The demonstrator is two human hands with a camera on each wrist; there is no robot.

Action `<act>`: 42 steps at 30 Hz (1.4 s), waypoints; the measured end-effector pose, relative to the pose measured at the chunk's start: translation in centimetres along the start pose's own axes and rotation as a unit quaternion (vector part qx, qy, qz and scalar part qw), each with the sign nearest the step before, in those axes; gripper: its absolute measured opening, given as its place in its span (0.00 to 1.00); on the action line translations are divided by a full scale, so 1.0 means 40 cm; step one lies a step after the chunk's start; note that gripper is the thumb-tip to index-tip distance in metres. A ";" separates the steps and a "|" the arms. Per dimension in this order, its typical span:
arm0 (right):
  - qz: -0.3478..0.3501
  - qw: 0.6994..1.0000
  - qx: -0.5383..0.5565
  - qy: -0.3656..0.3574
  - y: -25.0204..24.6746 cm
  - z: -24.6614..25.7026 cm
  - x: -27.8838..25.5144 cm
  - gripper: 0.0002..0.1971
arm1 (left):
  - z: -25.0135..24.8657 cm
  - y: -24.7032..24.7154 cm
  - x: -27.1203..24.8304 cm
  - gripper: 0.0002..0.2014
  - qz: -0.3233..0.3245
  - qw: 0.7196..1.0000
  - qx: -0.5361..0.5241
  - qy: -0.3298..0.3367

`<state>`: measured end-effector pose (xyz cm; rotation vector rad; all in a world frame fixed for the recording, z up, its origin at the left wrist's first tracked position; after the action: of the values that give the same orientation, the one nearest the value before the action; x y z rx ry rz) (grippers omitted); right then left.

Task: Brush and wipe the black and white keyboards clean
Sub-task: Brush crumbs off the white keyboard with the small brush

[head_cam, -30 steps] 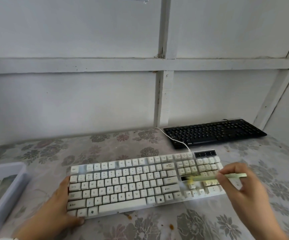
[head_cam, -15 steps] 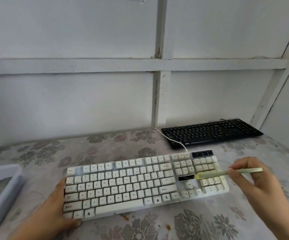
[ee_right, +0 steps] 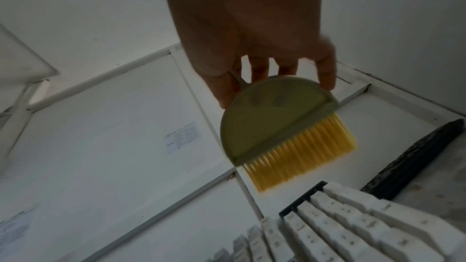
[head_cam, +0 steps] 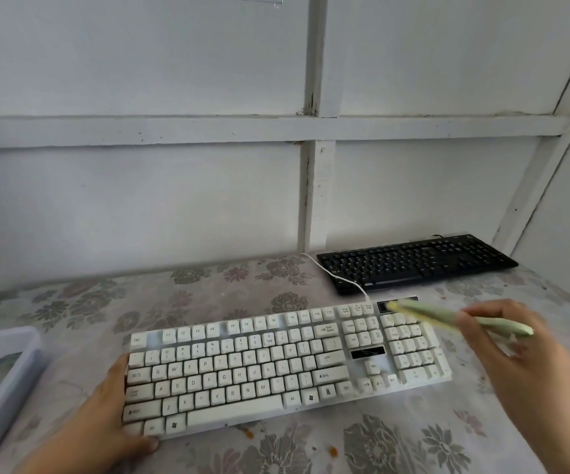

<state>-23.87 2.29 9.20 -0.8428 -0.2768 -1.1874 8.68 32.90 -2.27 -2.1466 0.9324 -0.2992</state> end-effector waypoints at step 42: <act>0.314 0.941 0.104 -0.068 0.429 0.344 -0.226 0.19 | -0.011 -0.005 -0.021 0.52 -0.021 0.999 0.017 0.039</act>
<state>-8.84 20.37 5.67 -0.7479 -0.2172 -0.4924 7.97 33.33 -1.76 -2.1376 0.9215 -0.4200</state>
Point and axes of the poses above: each hand's wrist, its own x-axis towards the middle knuckle, its own y-axis out of the palm, z = x × y, the point moved 6 cm from there along x, towards the middle knuckle, and after that the axes turned 1 degree about -y, right-handed, at the moved point
